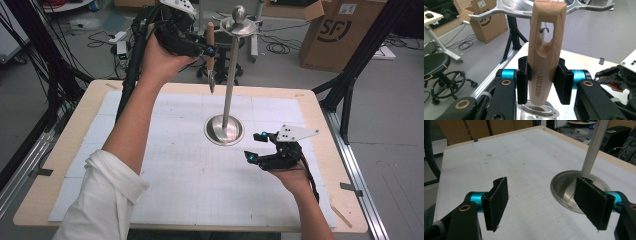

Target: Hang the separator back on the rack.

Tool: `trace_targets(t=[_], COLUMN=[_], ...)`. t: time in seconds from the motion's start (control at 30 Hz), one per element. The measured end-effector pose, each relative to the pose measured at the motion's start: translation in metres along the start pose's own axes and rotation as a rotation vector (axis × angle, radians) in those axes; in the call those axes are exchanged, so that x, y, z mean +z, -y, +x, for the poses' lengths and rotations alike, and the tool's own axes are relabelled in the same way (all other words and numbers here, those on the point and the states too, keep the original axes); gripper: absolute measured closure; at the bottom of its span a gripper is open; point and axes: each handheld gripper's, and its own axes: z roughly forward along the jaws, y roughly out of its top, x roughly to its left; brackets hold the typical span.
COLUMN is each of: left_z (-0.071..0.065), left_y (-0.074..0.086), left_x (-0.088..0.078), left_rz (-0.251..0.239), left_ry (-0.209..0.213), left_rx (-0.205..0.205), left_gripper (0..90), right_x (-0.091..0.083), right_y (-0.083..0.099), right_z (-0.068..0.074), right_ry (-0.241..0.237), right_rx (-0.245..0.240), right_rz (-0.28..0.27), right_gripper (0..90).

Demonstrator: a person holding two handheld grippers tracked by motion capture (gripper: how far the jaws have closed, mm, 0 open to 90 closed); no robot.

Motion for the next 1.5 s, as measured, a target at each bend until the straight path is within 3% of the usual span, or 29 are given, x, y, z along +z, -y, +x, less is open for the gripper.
trace_targets(t=[0.17,0.43,0.53,0.73,0.83,0.93,1.03,1.13,1.5], left_z=[-0.001,0.001,0.001,-0.001,0.000,0.003,0.006,0.009,0.005], left_y=[-0.004,-0.002,-0.002,0.003,0.012,0.021,0.031,0.041,0.075], left_x=[0.008,0.012,0.011,0.010,0.006,0.003,-0.002,-0.008,-0.031], left_rz=[0.026,0.017,0.004,0.022,-0.014,0.005,-0.018,-0.007,-0.045], left_ry=[-0.004,0.007,-0.001,0.009,0.016,0.009,0.015,0.015,0.044], left_rx=[0.001,-0.006,-0.016,-0.013,-0.030,-0.040,-0.059,-0.059,-0.072], left_gripper=[67.7,67.0,54.5,49.9,48.2,46.6,45.9,44.6,39.8], right_x=[0.000,-0.002,-0.002,-0.002,-0.003,-0.003,-0.001,-0.001,0.001], right_y=[0.000,0.001,0.002,0.001,0.001,0.001,0.001,0.001,0.001], right_z=[0.001,-0.001,-0.001,0.000,0.000,0.001,0.001,0.001,0.001], right_ry=[-0.002,0.002,0.001,0.002,0.007,0.004,0.002,0.002,0.000], right_rx=[0.003,0.002,0.003,0.000,0.000,0.000,0.000,-0.003,-0.001], right_rz=[0.004,0.003,0.003,0.000,-0.003,-0.001,0.002,0.005,0.005], right_gripper=[26.4,26.4,26.4,26.4,26.4,26.4,26.4,26.4,26.5])
